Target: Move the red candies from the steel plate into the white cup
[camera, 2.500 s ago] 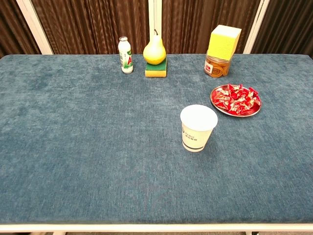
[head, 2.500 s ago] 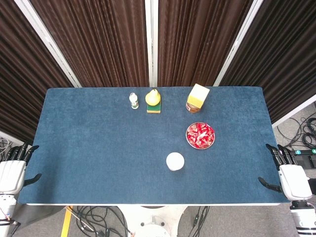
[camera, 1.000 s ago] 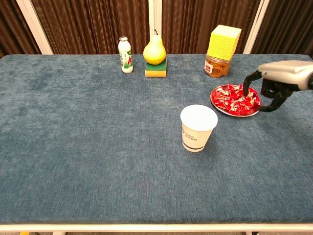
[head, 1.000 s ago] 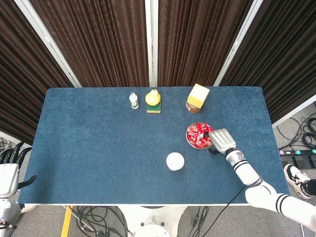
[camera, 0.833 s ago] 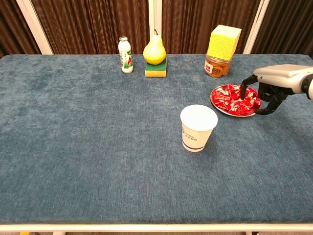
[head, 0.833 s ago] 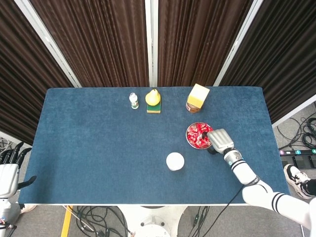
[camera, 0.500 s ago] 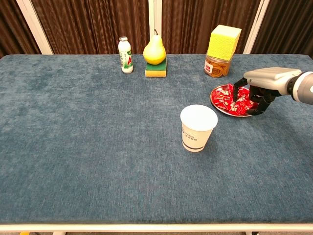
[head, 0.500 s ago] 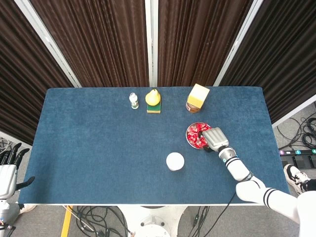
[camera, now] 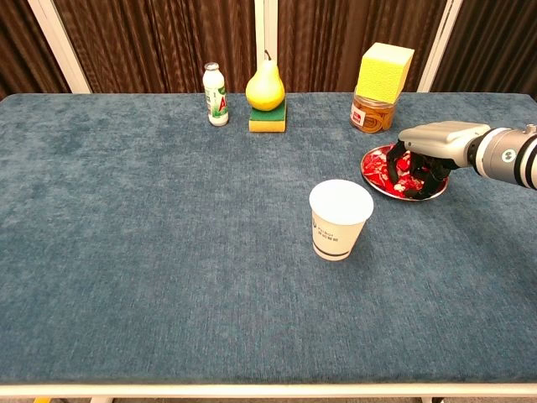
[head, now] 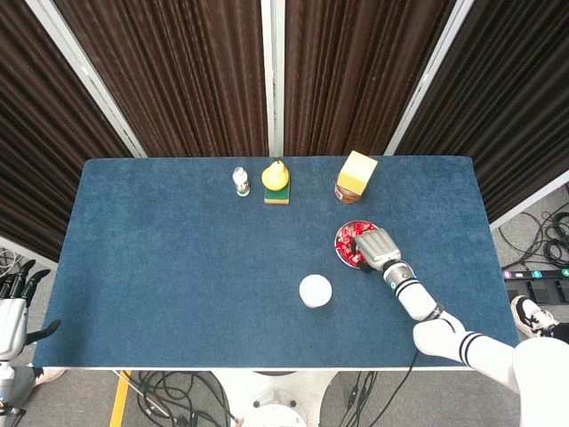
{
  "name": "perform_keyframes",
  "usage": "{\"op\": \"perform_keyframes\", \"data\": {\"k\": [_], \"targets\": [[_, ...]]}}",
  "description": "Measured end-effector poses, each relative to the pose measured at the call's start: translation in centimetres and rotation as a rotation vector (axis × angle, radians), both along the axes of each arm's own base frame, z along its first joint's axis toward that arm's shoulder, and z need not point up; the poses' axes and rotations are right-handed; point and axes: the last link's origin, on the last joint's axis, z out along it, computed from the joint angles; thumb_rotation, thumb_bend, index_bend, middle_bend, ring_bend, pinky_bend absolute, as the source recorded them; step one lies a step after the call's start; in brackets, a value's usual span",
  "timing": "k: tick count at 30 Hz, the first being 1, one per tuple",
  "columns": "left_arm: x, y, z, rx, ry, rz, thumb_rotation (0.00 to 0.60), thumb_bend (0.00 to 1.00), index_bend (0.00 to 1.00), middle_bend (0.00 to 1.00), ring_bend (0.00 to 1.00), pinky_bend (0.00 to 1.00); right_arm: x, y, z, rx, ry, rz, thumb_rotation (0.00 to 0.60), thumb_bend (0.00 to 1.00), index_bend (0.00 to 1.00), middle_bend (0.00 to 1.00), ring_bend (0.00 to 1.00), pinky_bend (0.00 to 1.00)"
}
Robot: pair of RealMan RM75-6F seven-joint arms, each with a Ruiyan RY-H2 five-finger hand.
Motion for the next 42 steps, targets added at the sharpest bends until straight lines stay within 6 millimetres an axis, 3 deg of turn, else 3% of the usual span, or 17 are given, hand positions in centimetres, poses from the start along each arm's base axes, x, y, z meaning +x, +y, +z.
{"op": "perform_keyframes", "data": {"k": [3,11,19,26,34,42], "targets": [[0.0,0.0,0.1,0.003,0.001,-0.002,0.600,0.10,0.23,0.16,0.18,0.16,0.1,-0.1,0.3,-0.015,-0.011,0.000,0.600,0.38,0.63,0.92,0.98,1.00],[0.1,0.0,0.2,0.008,0.004,-0.006,0.600,0.10,0.23,0.16,0.18,0.16,1.6,0.3,3.0,-0.071,-0.090,0.047,0.600,0.38,0.64,0.92,0.98,1.00],[0.2,-0.1,0.3,0.011,0.006,-0.007,0.600,0.10,0.23,0.16,0.18,0.16,7.1,4.0,5.7,-0.021,-0.273,0.209,0.600,0.38,0.64,0.92,0.98,1.00],[-0.1,-0.4,0.3,0.014,0.003,0.006,0.600,0.10,0.23,0.16,0.18,0.16,9.5,6.3,4.1,0.093,-0.295,0.299,0.600,0.38,0.60,0.92,0.98,1.00],[-0.4,-0.5,0.2,0.015,-0.002,0.008,0.600,0.10,0.23,0.16,0.18,0.16,9.7,6.8,1.8,0.128,-0.242,0.324,0.600,0.38,0.49,0.92,0.97,1.00],[-0.4,-0.5,0.2,0.020,-0.005,0.004,0.600,0.10,0.23,0.16,0.18,0.16,9.2,7.1,2.3,0.123,-0.222,0.312,0.600,0.38,0.33,0.92,0.97,1.00]]}}
